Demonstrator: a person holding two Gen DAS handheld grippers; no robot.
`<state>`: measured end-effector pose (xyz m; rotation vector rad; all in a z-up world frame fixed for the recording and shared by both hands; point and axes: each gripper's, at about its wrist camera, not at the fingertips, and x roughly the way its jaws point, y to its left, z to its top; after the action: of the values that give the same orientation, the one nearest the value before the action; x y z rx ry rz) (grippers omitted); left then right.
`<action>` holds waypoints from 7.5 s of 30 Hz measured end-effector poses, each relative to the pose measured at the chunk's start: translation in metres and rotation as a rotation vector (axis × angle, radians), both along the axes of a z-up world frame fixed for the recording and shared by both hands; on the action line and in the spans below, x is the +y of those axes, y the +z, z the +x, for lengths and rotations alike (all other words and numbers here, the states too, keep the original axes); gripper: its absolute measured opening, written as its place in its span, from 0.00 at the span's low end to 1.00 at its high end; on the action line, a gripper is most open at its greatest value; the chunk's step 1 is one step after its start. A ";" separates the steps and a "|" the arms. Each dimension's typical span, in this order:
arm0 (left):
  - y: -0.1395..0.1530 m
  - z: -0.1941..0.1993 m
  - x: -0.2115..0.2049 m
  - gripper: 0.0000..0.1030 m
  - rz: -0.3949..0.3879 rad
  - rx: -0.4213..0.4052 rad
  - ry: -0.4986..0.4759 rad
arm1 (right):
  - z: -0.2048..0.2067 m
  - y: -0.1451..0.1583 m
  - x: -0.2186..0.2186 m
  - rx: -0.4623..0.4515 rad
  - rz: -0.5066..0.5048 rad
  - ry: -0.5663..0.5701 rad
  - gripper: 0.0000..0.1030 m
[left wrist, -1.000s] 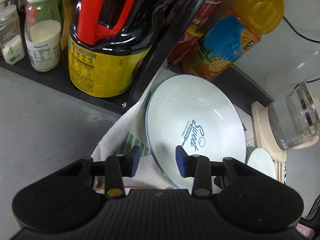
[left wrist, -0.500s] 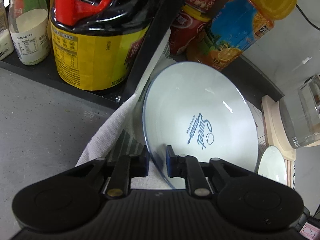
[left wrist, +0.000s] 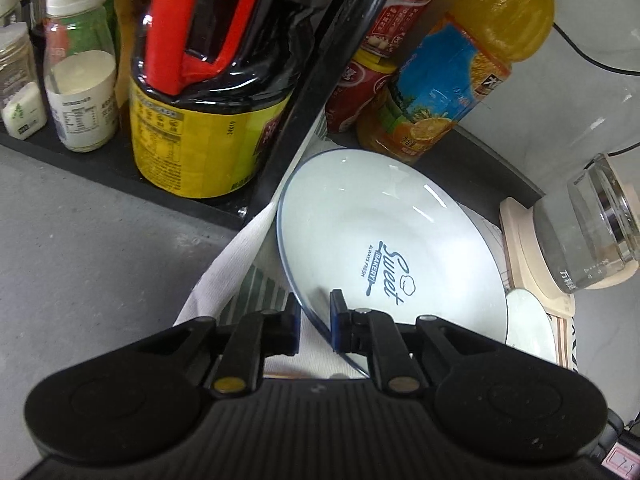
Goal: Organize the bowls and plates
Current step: 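Lift the 'Sweet' plate with both grippers and lower it onto the flower-print plate, then open both grippers to release the 'Sweet' plate, then move both grippers to the small white 'BAKERY' plate and grip its rim, then carry the 'BAKERY' plate with both grippers onto the plate stack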
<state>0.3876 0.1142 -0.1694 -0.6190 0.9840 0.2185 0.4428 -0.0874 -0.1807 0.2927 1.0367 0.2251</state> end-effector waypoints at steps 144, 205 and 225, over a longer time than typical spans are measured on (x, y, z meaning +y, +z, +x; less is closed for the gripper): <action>0.052 -0.181 -0.004 0.78 0.077 0.035 0.019 | -0.173 0.075 -0.020 -0.132 -0.046 0.089 0.91; -0.002 0.043 -0.169 0.50 -0.113 0.111 -0.102 | 0.033 0.030 -0.214 0.140 0.025 -0.059 0.55; -0.036 0.067 -0.182 0.14 -0.136 0.229 -0.056 | 0.088 -0.042 -0.209 0.393 0.118 0.098 0.23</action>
<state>0.4550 -0.0678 -0.2049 -0.7002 1.2433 0.1758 0.5310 -0.2967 -0.2228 0.4037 1.4310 0.3257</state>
